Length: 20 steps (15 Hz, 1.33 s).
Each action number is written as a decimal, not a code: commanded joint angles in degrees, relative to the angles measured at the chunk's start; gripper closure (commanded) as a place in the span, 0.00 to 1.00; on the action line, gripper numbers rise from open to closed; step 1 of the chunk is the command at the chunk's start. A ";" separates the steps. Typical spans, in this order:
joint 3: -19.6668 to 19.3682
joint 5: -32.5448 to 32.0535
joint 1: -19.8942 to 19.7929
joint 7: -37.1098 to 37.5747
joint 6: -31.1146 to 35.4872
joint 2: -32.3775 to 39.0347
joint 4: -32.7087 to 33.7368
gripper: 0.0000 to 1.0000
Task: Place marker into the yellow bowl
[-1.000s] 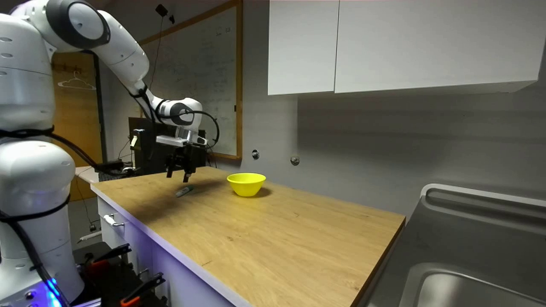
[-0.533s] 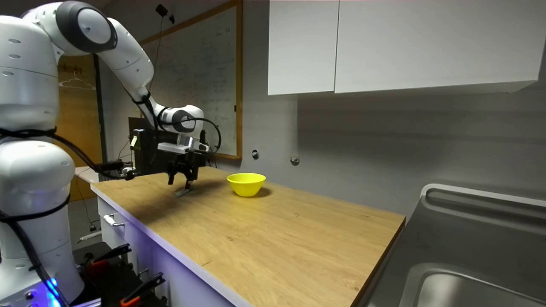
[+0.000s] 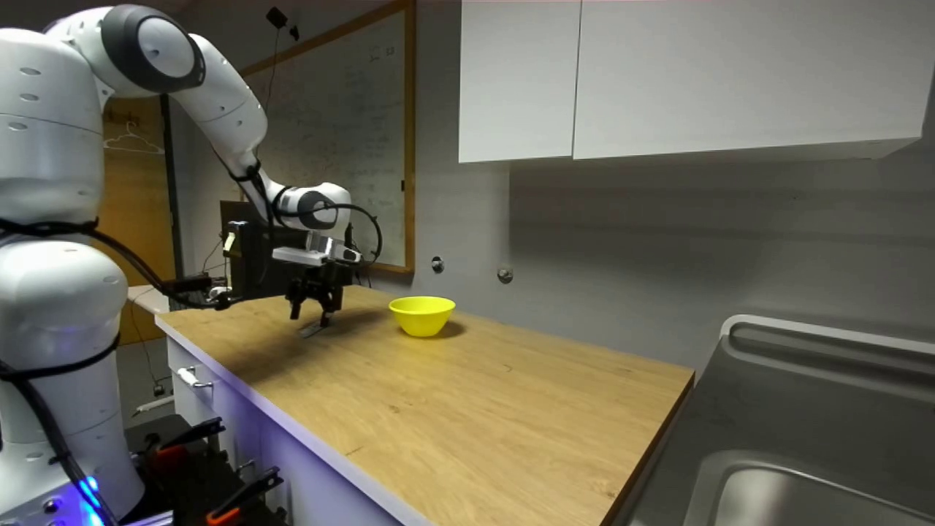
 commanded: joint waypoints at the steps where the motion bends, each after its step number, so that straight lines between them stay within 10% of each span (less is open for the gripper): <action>1: 0.10 -0.90 0.25 -1.33 0.43 2.81 2.25 0.00; 6: 0.03 -1.28 0.44 -1.48 0.87 5.99 3.91 0.00; 17: -0.16 -3.05 0.42 -0.74 0.28 5.70 5.19 0.95; 20: -0.13 -3.73 0.58 0.00 -0.03 5.24 5.20 0.94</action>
